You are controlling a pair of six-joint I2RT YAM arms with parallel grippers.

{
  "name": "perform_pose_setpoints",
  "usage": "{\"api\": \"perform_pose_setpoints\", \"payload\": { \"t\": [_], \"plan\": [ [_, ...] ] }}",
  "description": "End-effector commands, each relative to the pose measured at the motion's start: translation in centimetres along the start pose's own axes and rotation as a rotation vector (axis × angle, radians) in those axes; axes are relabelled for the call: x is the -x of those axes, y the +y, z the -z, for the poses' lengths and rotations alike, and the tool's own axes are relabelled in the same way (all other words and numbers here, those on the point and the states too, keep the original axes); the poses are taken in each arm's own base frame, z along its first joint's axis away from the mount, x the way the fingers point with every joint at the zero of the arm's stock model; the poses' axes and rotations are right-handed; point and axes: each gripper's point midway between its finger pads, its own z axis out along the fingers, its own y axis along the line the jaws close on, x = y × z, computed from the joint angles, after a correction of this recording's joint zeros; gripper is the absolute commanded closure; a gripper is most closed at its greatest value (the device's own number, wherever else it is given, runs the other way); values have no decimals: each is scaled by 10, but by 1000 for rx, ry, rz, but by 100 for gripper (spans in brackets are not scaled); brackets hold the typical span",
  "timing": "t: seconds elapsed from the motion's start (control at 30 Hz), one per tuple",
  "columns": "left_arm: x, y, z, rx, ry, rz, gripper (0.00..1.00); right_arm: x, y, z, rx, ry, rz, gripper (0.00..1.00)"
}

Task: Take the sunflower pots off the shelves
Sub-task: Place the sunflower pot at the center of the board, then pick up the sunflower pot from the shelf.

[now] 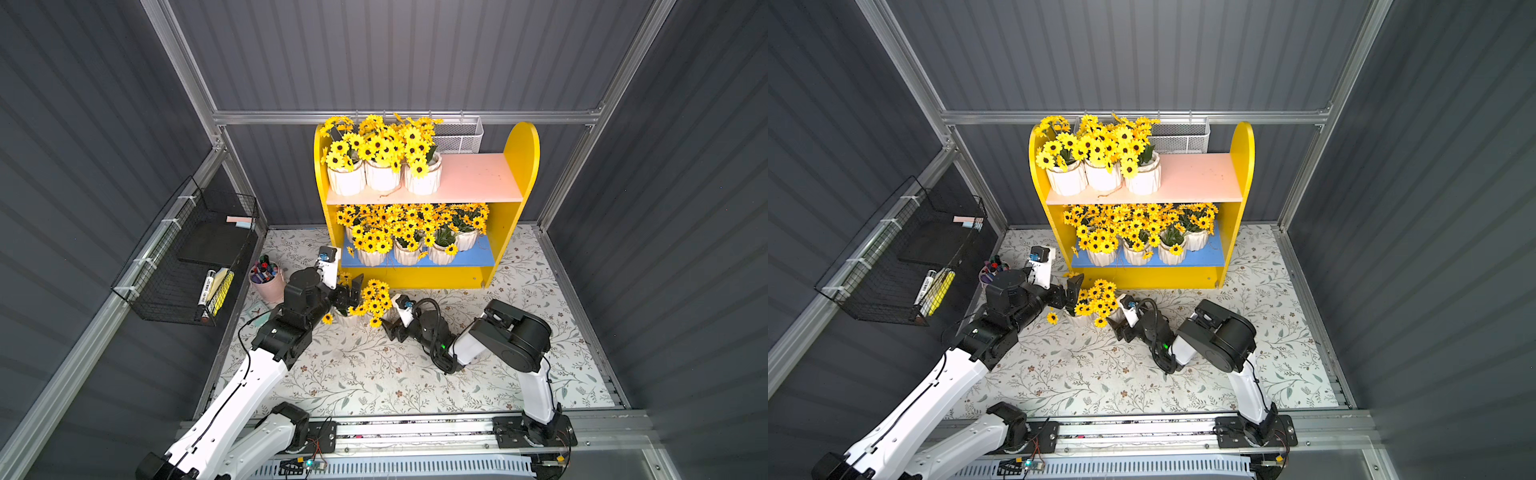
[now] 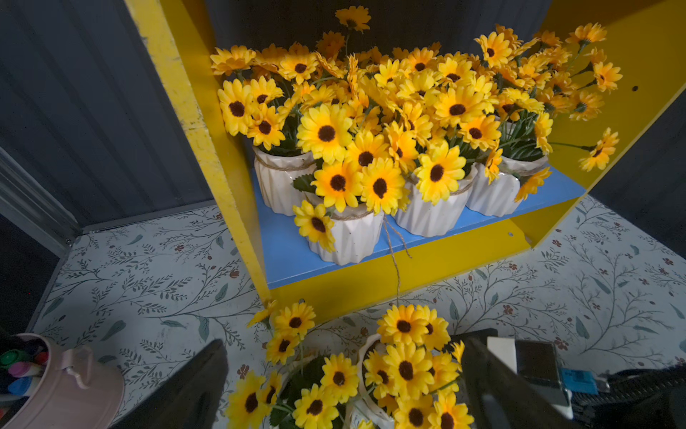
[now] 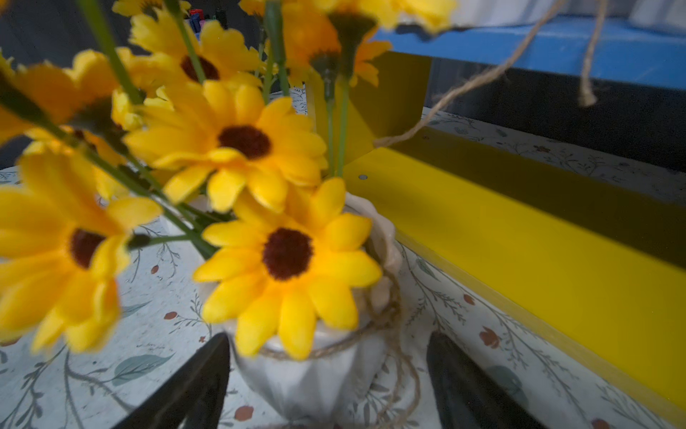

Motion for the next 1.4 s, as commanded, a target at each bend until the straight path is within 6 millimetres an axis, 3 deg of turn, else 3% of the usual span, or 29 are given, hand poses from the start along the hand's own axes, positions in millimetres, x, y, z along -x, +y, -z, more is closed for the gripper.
{"api": "perform_pose_setpoints", "payload": {
  "t": [0.0, 0.13, 0.33, 0.43, 0.5, 0.6, 0.73, 0.93, 1.1, 1.13, 1.37],
  "plan": [
    [6, -5, 4, -25, -27, -7, 1, 4, 7, 17, 13, -3, -13, 15],
    [12, -6, 8, -32, -42, -9, 0, 14, 2, 45, -36, 6, -22, 13],
    [20, -12, 17, -65, -71, -14, 0, 56, 5, 88, -24, 21, -56, 12],
    [23, -17, 21, -99, -79, -17, 1, 93, 3, 110, -40, 84, -46, 11],
    [27, -23, 22, -129, -86, -19, 1, 133, -7, 132, -99, 99, -51, 9],
    [34, -30, 28, -173, -106, -24, 1, 186, -25, 158, -198, 19, -18, 4],
    [37, -45, 35, -259, -118, -54, 1, 249, -33, 179, -242, -119, 40, 1],
    [56, -55, 45, -316, -169, -63, 1, 323, -60, 181, -328, -192, 95, 1],
    [84, -55, 43, -309, -211, -80, 1, 382, -101, 180, -368, -285, 68, 1],
    [84, -55, 40, -307, -206, -78, 1, 382, -110, 168, -378, -270, 72, 1],
    [68, -54, 26, -301, -179, -77, 1, 408, -149, 134, -348, -290, 59, 1]
  ]
}}
